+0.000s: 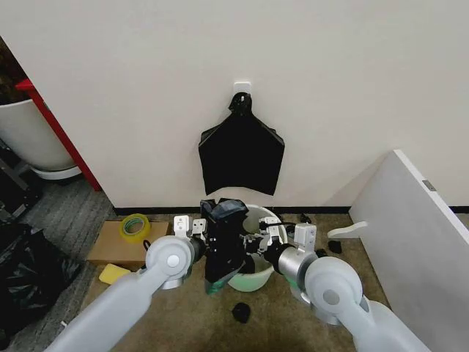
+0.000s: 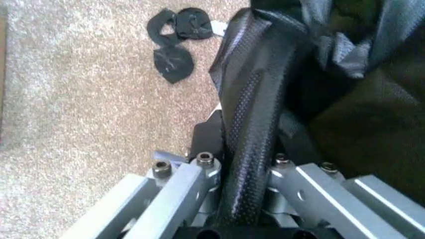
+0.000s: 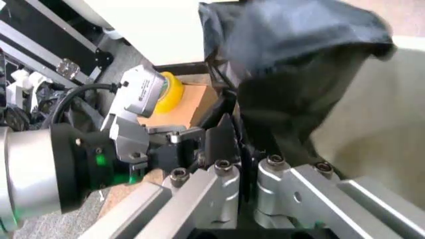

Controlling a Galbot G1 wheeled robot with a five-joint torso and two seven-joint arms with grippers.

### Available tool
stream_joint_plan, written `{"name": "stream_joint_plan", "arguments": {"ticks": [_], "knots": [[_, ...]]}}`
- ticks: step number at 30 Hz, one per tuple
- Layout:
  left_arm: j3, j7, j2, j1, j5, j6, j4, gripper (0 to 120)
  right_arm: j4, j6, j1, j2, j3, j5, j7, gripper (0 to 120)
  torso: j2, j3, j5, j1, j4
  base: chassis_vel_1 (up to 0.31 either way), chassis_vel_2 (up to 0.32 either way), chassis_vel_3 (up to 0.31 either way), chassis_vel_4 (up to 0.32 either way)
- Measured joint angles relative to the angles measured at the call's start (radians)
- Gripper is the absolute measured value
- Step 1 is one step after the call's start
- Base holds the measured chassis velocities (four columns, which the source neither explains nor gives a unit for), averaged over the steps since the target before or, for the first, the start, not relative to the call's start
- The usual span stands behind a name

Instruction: Place the garbage bag over the trash bin.

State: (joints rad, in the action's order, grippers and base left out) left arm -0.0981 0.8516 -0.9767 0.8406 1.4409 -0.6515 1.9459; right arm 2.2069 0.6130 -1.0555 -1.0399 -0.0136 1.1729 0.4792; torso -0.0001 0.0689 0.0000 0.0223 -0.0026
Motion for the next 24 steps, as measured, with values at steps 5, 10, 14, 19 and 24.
{"name": "stream_joint_plan", "arguments": {"ticks": [5, 10, 14, 19, 24], "knots": [[0.019, 0.003, -0.001, 0.013, -0.001, 0.020, 0.000, 5, 0.001, -0.002, -0.002, 0.000, -0.001, -0.004, -0.001, 0, 0.000, 0.000, 0.0000, 0.000, 0.0001, 0.000, 0.000, 0.000, 0.000], [0.057, -0.004, -0.007, 0.044, -0.021, 0.069, 0.008, 5, 0.013, -0.008, -0.011, 0.001, -0.007, -0.036, -0.002, 0, 0.000, 0.000, 0.0003, 0.000, 0.0002, 0.000, 0.000, 0.000, 0.000], [0.085, -0.020, -0.008, 0.067, -0.048, 0.126, 0.018, 5, 0.037, -0.017, -0.027, 0.008, -0.027, -0.063, -0.004, 0, 0.000, 0.000, 0.0004, 0.000, 0.0002, 0.000, 0.000, 0.000, 0.000], [0.131, -0.037, -0.005, 0.093, -0.075, 0.214, 0.029, 5, 0.078, -0.026, -0.059, 0.033, -0.061, -0.100, -0.004, 0, 0.000, 0.000, 0.0002, 0.000, 0.0000, 0.000, 0.000, 0.000, 0.000], [0.196, -0.046, 0.005, 0.132, -0.079, 0.252, 0.065, 5, 0.097, -0.026, -0.095, 0.066, -0.101, -0.126, 0.004, 0, 0.000, 0.000, 0.0002, 0.000, 0.0003, 0.000, 0.000, 0.000, 0.000]]}}
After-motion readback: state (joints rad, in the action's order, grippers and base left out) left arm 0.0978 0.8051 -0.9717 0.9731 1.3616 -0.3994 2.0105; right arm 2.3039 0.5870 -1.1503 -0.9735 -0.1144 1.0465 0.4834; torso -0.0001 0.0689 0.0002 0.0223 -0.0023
